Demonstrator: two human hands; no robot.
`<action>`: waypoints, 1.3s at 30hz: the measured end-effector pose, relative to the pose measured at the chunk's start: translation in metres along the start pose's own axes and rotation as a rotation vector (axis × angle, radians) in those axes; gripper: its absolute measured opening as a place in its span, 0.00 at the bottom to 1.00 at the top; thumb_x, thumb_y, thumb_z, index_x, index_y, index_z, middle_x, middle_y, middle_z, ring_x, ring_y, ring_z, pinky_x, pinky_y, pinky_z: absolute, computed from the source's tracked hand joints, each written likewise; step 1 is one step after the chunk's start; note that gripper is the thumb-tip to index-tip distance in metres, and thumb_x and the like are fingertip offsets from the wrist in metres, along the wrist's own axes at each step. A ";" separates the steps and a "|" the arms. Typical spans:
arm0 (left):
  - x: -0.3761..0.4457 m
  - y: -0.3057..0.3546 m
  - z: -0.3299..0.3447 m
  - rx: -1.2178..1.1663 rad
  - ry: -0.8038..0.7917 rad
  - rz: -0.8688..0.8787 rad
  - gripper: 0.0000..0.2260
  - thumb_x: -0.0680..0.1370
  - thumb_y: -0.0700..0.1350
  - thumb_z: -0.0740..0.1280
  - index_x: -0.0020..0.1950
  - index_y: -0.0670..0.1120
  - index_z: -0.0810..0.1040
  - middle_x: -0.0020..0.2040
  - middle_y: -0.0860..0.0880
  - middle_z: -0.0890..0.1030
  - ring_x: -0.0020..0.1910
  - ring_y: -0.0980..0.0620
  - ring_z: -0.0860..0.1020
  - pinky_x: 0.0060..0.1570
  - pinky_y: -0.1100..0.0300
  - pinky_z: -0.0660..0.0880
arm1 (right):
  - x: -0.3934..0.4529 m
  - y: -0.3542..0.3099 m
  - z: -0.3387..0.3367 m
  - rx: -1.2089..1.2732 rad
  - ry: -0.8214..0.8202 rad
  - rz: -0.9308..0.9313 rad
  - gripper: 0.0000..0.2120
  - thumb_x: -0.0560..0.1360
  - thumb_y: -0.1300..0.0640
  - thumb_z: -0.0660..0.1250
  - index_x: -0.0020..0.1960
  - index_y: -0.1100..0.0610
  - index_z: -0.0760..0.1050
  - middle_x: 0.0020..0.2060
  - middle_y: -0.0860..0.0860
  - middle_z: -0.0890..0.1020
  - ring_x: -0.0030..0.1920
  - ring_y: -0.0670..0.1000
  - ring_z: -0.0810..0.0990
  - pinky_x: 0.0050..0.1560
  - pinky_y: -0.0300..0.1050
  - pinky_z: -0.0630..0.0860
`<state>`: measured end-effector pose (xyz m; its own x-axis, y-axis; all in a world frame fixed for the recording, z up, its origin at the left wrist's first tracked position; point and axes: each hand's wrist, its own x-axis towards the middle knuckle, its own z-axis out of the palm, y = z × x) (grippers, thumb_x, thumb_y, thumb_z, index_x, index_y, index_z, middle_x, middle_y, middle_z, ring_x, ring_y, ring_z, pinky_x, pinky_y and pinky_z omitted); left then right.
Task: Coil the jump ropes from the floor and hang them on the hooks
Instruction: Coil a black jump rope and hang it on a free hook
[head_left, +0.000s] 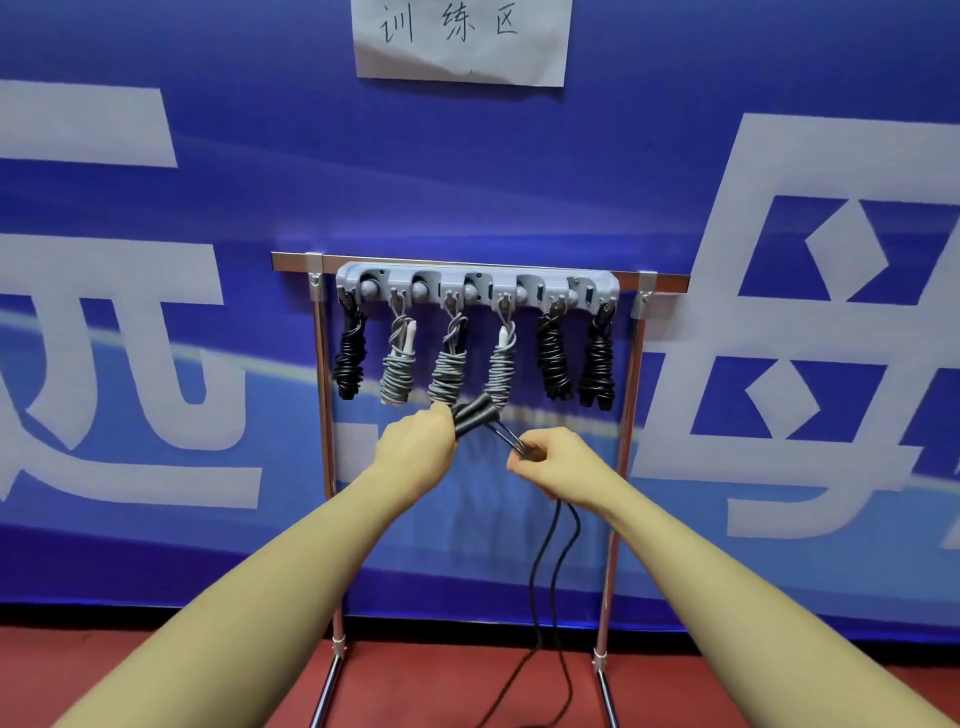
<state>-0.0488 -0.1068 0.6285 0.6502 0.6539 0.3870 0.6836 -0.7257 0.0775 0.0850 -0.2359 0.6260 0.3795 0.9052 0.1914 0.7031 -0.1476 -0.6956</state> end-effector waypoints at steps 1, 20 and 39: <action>0.003 0.000 0.006 -0.001 -0.022 -0.005 0.07 0.81 0.42 0.58 0.54 0.40 0.68 0.51 0.41 0.78 0.48 0.38 0.77 0.39 0.52 0.67 | 0.002 0.002 -0.001 -0.039 -0.009 -0.009 0.05 0.72 0.62 0.63 0.40 0.61 0.75 0.30 0.50 0.73 0.28 0.50 0.69 0.30 0.42 0.71; 0.021 0.027 0.056 0.232 -0.105 0.644 0.07 0.80 0.46 0.60 0.52 0.42 0.69 0.42 0.45 0.78 0.38 0.40 0.76 0.33 0.55 0.64 | 0.031 0.047 -0.012 -0.096 0.360 0.146 0.15 0.71 0.46 0.73 0.36 0.51 0.69 0.32 0.47 0.76 0.29 0.50 0.71 0.33 0.43 0.68; 0.001 0.062 0.032 0.034 0.019 0.152 0.09 0.78 0.37 0.60 0.58 0.39 0.66 0.44 0.45 0.79 0.36 0.42 0.71 0.33 0.53 0.64 | -0.023 0.040 0.002 0.068 0.091 0.214 0.17 0.77 0.53 0.63 0.32 0.57 0.75 0.26 0.53 0.71 0.30 0.53 0.69 0.32 0.43 0.67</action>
<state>0.0044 -0.1442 0.6046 0.7409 0.5324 0.4094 0.5886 -0.8083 -0.0141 0.1031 -0.2616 0.5922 0.5703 0.8160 0.0939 0.5600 -0.3027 -0.7712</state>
